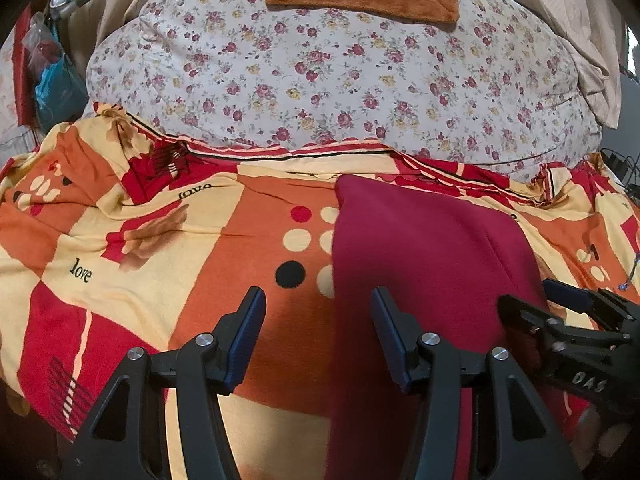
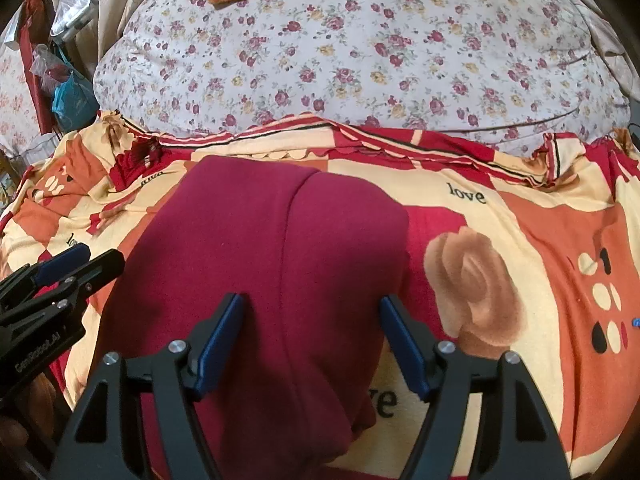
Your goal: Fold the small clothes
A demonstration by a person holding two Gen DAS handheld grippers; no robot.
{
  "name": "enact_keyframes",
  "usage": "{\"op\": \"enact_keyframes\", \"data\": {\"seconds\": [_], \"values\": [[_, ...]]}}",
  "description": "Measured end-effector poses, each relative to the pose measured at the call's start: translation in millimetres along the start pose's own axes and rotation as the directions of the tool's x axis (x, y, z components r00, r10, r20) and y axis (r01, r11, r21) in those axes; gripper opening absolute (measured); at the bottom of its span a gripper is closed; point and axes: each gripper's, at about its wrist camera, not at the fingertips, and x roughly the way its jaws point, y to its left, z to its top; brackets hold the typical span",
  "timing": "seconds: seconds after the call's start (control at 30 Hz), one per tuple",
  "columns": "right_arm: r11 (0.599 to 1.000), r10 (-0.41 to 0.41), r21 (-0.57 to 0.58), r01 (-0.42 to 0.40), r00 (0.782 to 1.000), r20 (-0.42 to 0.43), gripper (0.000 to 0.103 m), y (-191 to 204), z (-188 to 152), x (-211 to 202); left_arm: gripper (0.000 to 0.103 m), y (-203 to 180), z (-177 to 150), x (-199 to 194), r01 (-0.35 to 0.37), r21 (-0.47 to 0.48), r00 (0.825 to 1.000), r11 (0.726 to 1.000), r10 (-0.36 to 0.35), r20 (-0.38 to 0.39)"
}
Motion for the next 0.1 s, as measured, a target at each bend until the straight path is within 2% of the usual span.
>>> {"op": "enact_keyframes", "data": {"seconds": [0.1], "values": [[0.999, 0.018, 0.028, -0.018, 1.0, 0.008, 0.075, -8, 1, -2, 0.033, 18, 4, 3, -0.024, 0.0, 1.0, 1.0, 0.024, -0.002]]}}
